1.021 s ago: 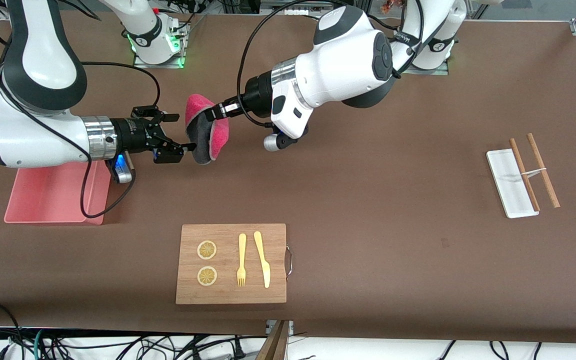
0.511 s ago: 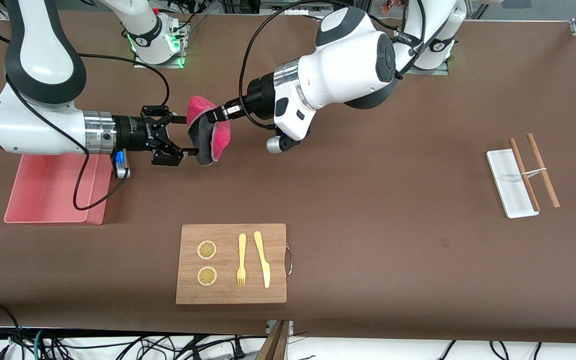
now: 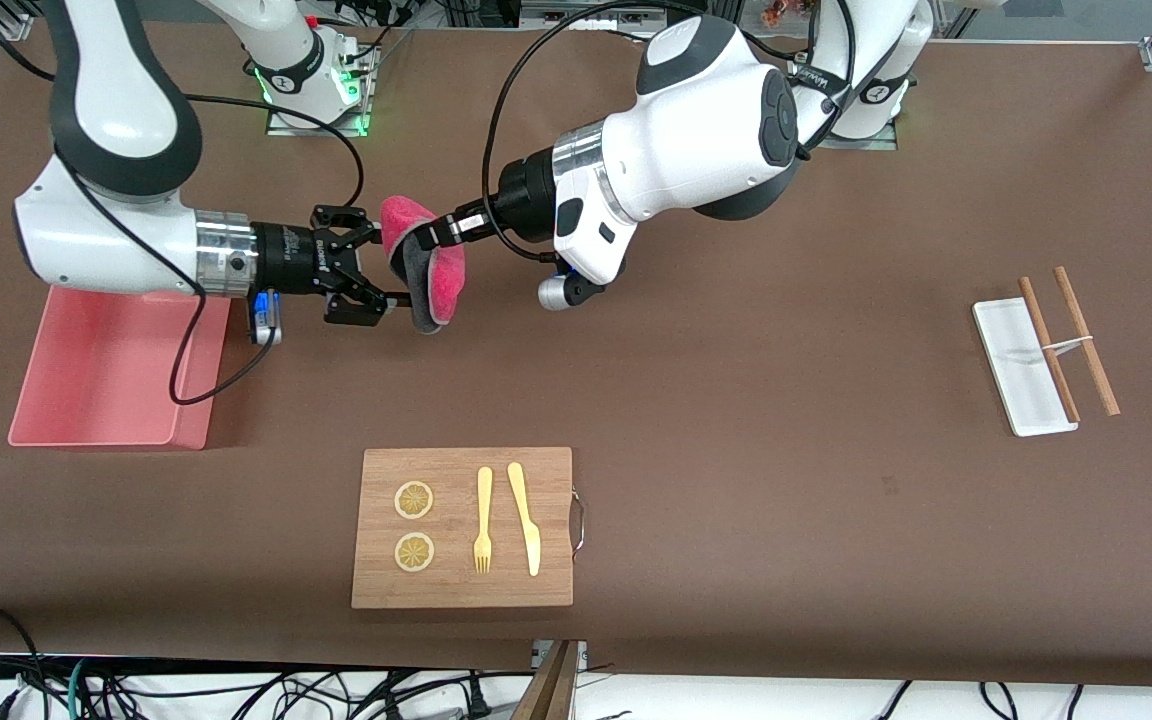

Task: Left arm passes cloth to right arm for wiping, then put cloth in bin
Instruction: 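Grasp the cloth's grey end with the right gripper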

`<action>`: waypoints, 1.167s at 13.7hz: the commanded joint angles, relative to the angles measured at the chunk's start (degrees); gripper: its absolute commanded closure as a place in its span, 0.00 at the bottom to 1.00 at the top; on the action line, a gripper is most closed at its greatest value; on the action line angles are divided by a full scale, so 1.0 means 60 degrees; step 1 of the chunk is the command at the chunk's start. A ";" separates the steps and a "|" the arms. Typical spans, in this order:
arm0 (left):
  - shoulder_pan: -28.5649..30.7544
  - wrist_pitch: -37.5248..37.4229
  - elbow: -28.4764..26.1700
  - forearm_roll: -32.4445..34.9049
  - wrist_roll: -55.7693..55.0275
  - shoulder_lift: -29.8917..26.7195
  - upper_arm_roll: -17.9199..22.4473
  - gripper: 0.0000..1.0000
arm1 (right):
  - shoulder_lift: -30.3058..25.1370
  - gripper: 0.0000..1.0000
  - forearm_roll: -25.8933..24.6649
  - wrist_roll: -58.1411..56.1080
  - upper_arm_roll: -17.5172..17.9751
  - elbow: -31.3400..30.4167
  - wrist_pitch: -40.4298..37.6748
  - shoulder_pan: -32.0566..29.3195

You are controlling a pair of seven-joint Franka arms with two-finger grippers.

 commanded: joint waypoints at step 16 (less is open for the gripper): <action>0.0651 -0.0383 0.0055 -0.0334 0.0075 -0.0303 0.0001 0.00 | -0.0252 1.00 0.0346 0.0075 0.0291 -0.0345 0.0288 0.0010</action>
